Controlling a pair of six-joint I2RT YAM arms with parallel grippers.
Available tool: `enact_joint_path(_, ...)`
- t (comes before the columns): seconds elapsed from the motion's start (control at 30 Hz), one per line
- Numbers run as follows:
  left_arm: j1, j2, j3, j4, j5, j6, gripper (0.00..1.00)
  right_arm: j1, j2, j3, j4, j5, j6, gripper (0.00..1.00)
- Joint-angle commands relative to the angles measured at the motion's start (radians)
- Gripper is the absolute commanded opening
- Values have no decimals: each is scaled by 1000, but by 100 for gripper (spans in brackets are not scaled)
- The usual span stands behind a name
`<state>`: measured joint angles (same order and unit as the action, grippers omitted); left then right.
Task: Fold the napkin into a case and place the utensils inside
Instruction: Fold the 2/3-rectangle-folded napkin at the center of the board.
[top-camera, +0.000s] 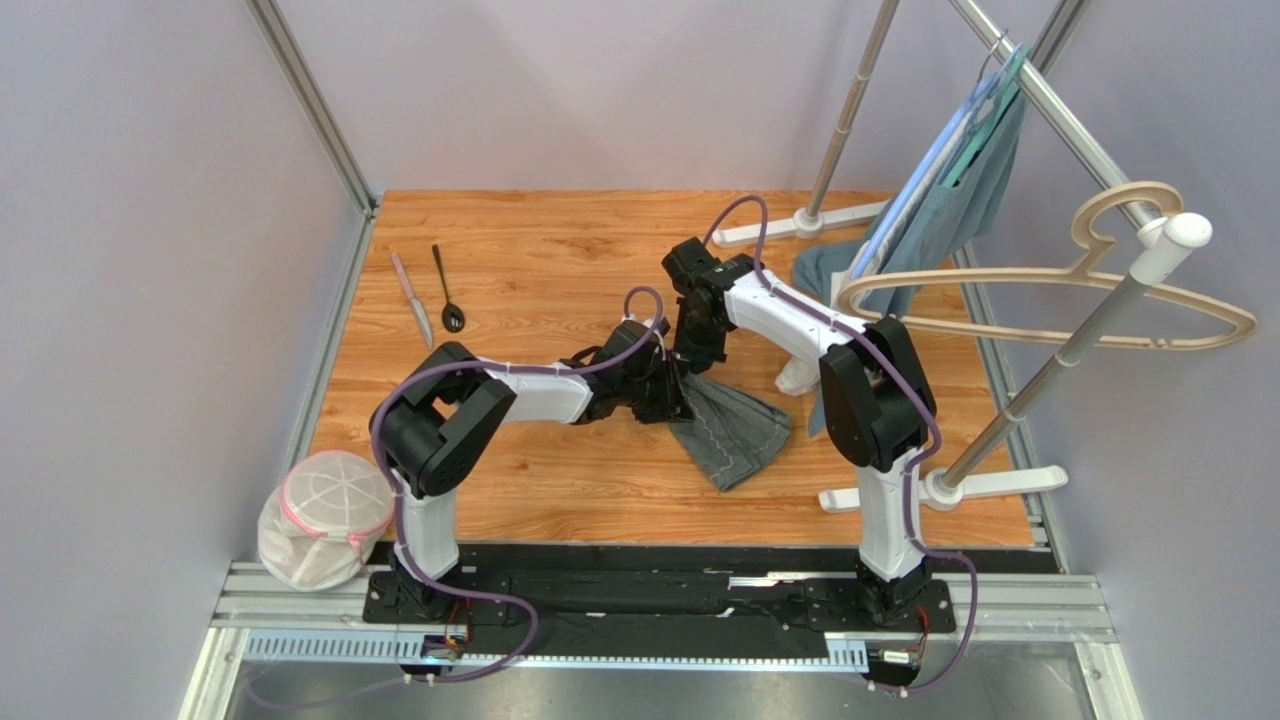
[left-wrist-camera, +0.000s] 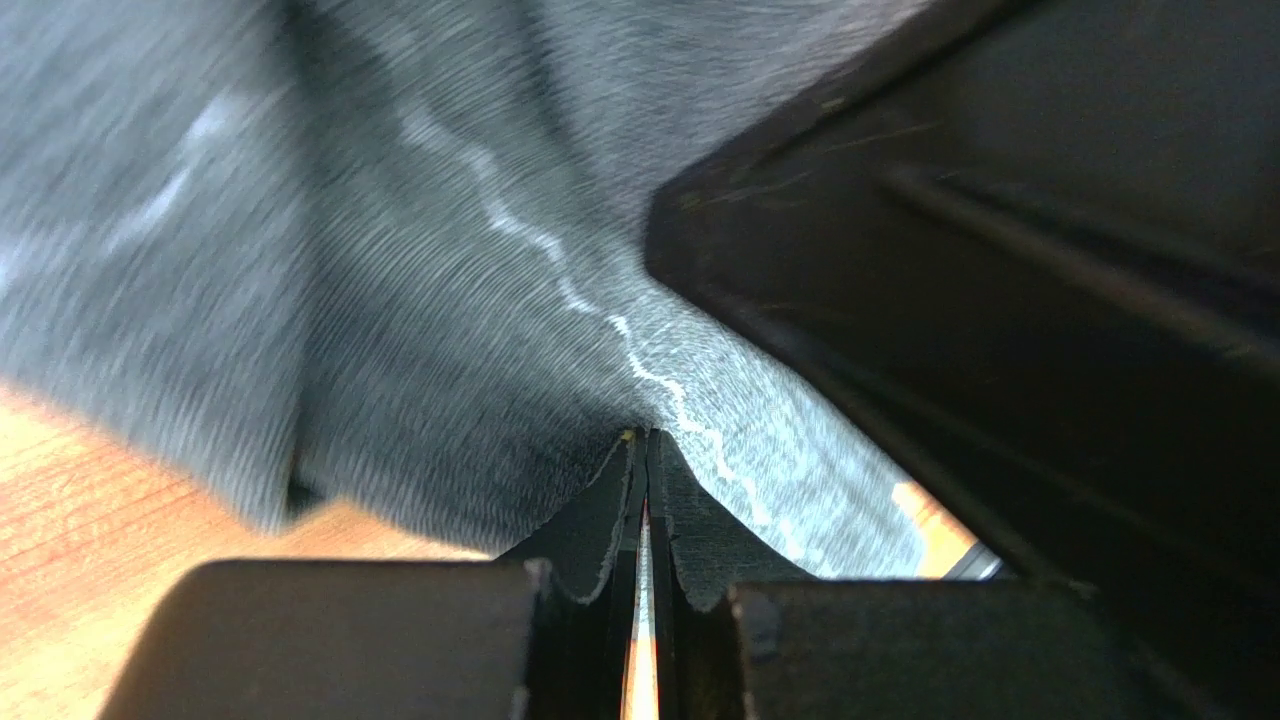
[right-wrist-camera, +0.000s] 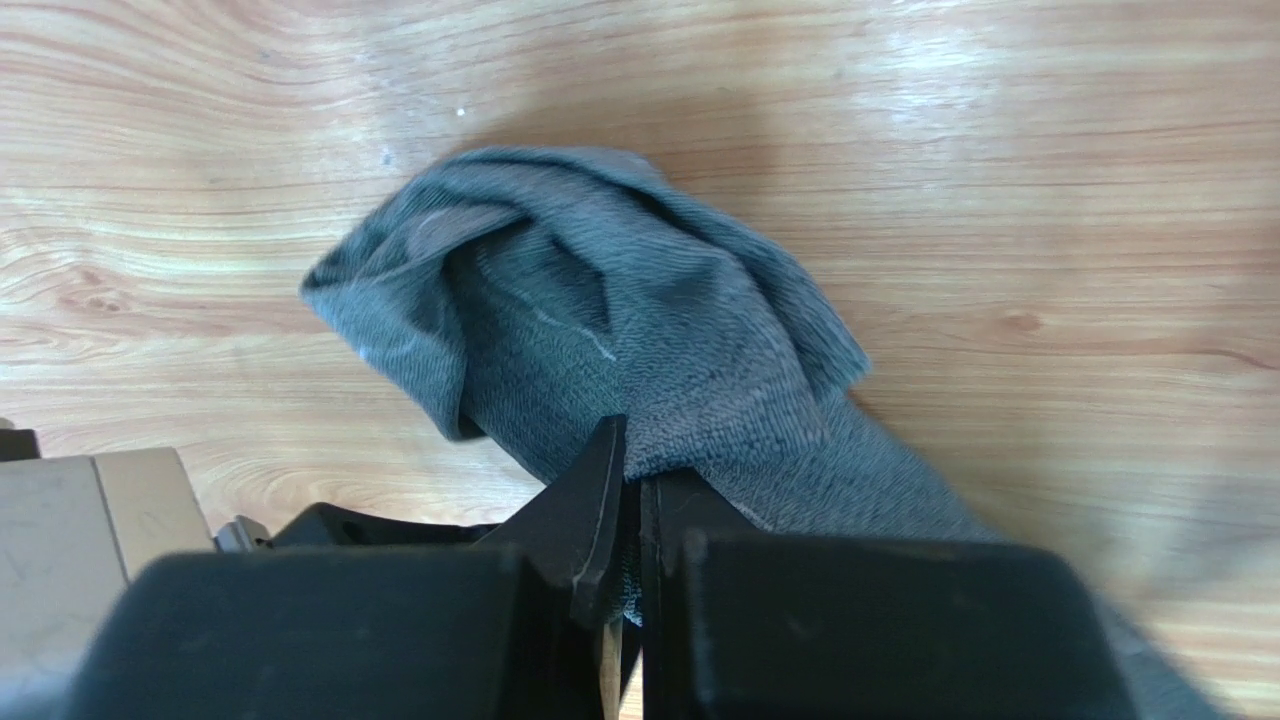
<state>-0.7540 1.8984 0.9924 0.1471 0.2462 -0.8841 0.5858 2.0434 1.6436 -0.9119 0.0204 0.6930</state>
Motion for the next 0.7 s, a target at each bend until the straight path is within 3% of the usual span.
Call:
enact_joint_path(0.0,12,-24,-7,23,14,39,8,2,3,-24,70,-50,39,0)
enact_joint_path(0.27,30,-194,-47,-99,-5,79,13,2,-26,-50,100,-56,-90,3)
enact_joint_path(0.33,53,-223,-55,-133,19,74,11,2,-29,-50,107,-44,-165,17)
enact_joint_path(0.47,77,-292,-57,-202,28,92,10,-12,-23,-33,107,-53,-272,23)
enact_joint_path(0.6,90,-317,-63,-211,59,96,10,-62,-29,-59,171,-127,-349,43)
enact_joint_path(0.67,91,-323,-64,-222,61,97,10,-83,-28,-77,194,-183,-385,46)
